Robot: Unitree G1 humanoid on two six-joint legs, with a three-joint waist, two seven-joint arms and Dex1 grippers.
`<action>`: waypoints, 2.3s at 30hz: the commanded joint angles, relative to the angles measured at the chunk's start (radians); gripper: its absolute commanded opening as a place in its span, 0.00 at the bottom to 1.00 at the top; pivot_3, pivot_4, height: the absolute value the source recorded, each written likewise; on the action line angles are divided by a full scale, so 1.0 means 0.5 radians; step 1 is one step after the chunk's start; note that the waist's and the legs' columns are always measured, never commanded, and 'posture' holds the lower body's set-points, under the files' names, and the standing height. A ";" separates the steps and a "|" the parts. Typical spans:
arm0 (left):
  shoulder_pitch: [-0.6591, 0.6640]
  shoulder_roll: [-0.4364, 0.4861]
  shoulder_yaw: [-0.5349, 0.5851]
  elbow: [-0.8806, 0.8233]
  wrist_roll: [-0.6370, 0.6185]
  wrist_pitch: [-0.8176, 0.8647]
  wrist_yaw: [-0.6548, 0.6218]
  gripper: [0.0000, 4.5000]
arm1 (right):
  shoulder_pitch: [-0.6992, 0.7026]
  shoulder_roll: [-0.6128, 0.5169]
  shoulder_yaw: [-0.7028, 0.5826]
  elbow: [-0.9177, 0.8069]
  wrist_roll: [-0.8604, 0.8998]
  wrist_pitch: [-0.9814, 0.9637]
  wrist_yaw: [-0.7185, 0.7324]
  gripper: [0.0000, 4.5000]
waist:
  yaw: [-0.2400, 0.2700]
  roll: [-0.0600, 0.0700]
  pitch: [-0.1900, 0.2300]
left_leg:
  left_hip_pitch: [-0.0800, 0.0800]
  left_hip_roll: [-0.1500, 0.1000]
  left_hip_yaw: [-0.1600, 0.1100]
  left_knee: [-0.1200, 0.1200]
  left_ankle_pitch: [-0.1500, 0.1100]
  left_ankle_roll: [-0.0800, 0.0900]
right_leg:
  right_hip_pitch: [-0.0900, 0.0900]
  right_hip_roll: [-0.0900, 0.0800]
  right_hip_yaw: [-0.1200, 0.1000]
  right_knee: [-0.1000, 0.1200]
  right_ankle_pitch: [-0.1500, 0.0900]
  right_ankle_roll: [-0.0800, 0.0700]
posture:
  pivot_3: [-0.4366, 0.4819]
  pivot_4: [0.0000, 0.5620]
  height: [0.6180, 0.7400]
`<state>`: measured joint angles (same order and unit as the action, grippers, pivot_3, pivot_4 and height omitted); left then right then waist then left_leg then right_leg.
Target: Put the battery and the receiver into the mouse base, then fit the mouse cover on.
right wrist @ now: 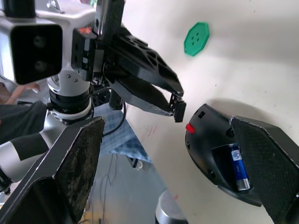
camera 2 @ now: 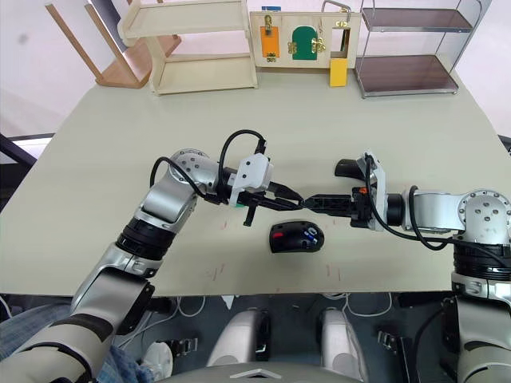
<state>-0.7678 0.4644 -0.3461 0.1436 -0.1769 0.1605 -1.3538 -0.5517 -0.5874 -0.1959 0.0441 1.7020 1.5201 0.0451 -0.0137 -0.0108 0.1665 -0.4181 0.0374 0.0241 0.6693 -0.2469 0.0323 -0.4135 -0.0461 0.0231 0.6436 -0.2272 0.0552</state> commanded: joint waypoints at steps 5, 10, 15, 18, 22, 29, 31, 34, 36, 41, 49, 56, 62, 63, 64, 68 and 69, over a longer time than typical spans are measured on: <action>-0.038 -0.030 -0.007 0.000 0.012 -0.042 -0.006 0.02 | 0.055 -0.200 0.239 -0.143 0.516 -0.296 -0.185 1.00 | 0.000 0.000 0.000 | 0.000 0.000 -0.001 0.000 0.000 0.000 | 0.000 0.000 0.000 0.000 0.000 0.000 | 0.48 0.27 1.00; -0.027 -0.041 -0.019 0.001 0.023 -0.050 -0.014 0.02 | 0.083 -0.260 0.308 -0.206 0.541 -0.400 -0.133 1.00 | 0.001 0.000 0.000 | -0.001 0.000 -0.001 0.000 0.000 0.000 | 0.000 0.000 -0.001 -0.001 0.000 0.000 | 0.48 0.27 1.00; -0.024 -0.053 -0.026 0.006 0.026 -0.050 -0.011 0.02 | 0.095 -0.296 0.348 -0.244 0.541 -0.442 -0.077 1.00 | 0.001 0.000 0.000 | -0.001 0.000 -0.001 0.000 0.000 0.000 | 0.000 0.000 -0.001 -0.001 0.000 0.000 | 0.48 0.27 1.00; -0.020 -0.053 -0.028 -0.003 0.025 -0.045 -0.013 0.02 | 0.101 -0.310 0.363 -0.263 0.541 -0.467 -0.051 1.00 | 0.001 0.000 0.000 | -0.001 0.000 -0.002 0.000 0.000 0.000 | 0.000 0.000 -0.001 -0.001 0.000 0.000 | 0.48 0.27 1.00; -0.018 -0.061 -0.034 -0.005 0.028 -0.042 -0.009 0.02 | 0.102 -0.313 0.383 -0.281 0.541 -0.487 -0.026 1.00 | 0.001 0.000 0.000 | -0.001 0.000 -0.002 0.000 0.000 0.000 | 0.000 0.000 -0.001 -0.001 0.000 0.000 | 0.48 0.27 1.00; -0.007 -0.067 -0.047 -0.013 0.031 -0.046 -0.014 0.02 | 0.086 -0.309 0.402 -0.279 0.541 -0.509 -0.021 1.00 | 0.002 0.000 0.000 | -0.001 0.000 -0.002 0.000 0.000 0.000 | 0.000 0.000 -0.001 -0.001 0.000 0.000 | 0.48 0.27 1.00; -0.001 -0.067 -0.051 -0.021 0.030 -0.047 -0.018 0.02 | 0.083 -0.309 0.406 -0.276 0.541 -0.512 -0.021 1.00 | 0.002 0.000 0.000 | -0.001 0.000 -0.001 0.000 0.000 0.000 | 0.000 0.000 -0.001 -0.001 0.000 0.000 | 0.48 0.27 1.00; 0.002 -0.070 -0.054 -0.021 0.033 -0.051 -0.019 0.02 | 0.081 -0.317 0.413 -0.271 0.541 -0.513 -0.019 1.00 | 0.002 0.000 0.000 | -0.001 0.000 -0.002 0.000 0.000 0.000 | 0.000 0.000 -0.001 -0.001 0.000 0.000 | 0.48 0.27 1.00; 0.001 -0.072 -0.049 -0.015 0.035 -0.056 -0.014 0.02 | 0.081 -0.318 0.422 -0.275 0.541 -0.515 -0.020 0.94 | 0.002 0.000 0.000 | -0.001 0.000 -0.002 0.000 0.000 0.000 | 0.000 0.000 -0.001 -0.001 0.000 0.000 | 0.48 0.27 1.00; 0.014 -0.067 -0.048 -0.021 0.037 -0.060 -0.018 0.02 | 0.077 -0.327 0.432 -0.269 0.541 -0.517 -0.019 0.88 | 0.002 0.000 0.000 | -0.001 0.000 -0.001 0.000 0.000 0.000 | 0.000 0.000 -0.001 -0.001 0.000 0.000 | 0.48 0.27 1.00; 0.023 -0.057 -0.051 -0.020 0.044 -0.068 -0.030 0.02 | 0.074 -0.350 0.436 -0.253 0.541 -0.514 -0.018 0.61 | 0.004 0.000 0.000 | -0.001 0.000 -0.002 0.000 0.000 0.000 | 0.000 0.000 -0.001 -0.001 0.000 0.000 | 0.48 0.27 1.00; 0.030 -0.039 -0.055 -0.006 0.045 -0.096 -0.040 0.02 | 0.083 -0.389 0.437 -0.248 0.541 -0.512 -0.008 0.02 | 0.003 0.000 0.000 | -0.001 0.000 -0.002 0.000 0.000 0.000 | 0.000 0.000 -0.001 -0.001 0.000 0.000 | 0.48 0.27 1.00; 0.037 -0.032 -0.062 0.001 0.046 -0.114 -0.047 0.02 | 0.086 -0.407 0.433 -0.244 0.541 -0.509 -0.009 0.02 | 0.003 0.000 0.000 | -0.001 0.000 -0.001 0.000 0.000 0.000 | 0.000 0.000 -0.001 -0.001 0.000 0.000 | 0.48 0.27 1.00; 0.037 -0.031 -0.062 0.001 0.045 -0.115 -0.049 0.02 | 0.087 -0.408 0.434 -0.245 0.541 -0.509 -0.010 0.02 | 0.003 0.000 0.000 | -0.001 0.000 -0.001 0.000 0.000 0.000 | 0.000 0.000 -0.001 -0.001 0.000 0.000 | 0.48 0.27 1.00; 0.036 -0.032 -0.063 0.003 0.045 -0.117 -0.049 0.02 | 0.087 -0.407 0.434 -0.245 0.541 -0.511 -0.011 0.02 | 0.003 0.000 0.000 | -0.001 0.000 -0.001 0.000 0.000 0.000 | 0.000 0.000 -0.001 -0.001 0.000 0.000 | 0.48 0.27 1.00; 0.036 -0.035 -0.067 0.009 0.049 -0.130 -0.051 0.02 | 0.092 -0.394 0.436 -0.257 0.541 -0.522 -0.021 0.02 | 0.003 0.000 0.000 | -0.001 0.000 -0.001 0.000 0.000 0.000 | 0.000 0.000 -0.001 -0.001 0.000 0.000 | 0.48 0.27 1.00; 0.036 -0.035 -0.067 0.009 0.048 -0.130 -0.051 0.02 | 0.094 -0.393 0.435 -0.258 0.541 -0.523 -0.022 0.02 | 0.003 0.000 0.000 | -0.001 0.000 -0.001 0.000 0.000 0.000 | 0.000 0.000 -0.001 -0.001 0.000 0.000 | 0.48 0.27 1.00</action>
<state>-0.7569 0.4469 -0.3622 0.1403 -0.1692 0.0995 -1.3760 -0.4937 -0.7866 0.0465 -0.0261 1.9116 1.2762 0.0036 -0.0121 -0.0109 0.1666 -0.4184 0.0376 0.0234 0.6695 -0.2469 0.0323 -0.4134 -0.0459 0.0227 0.6433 -0.2272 0.0552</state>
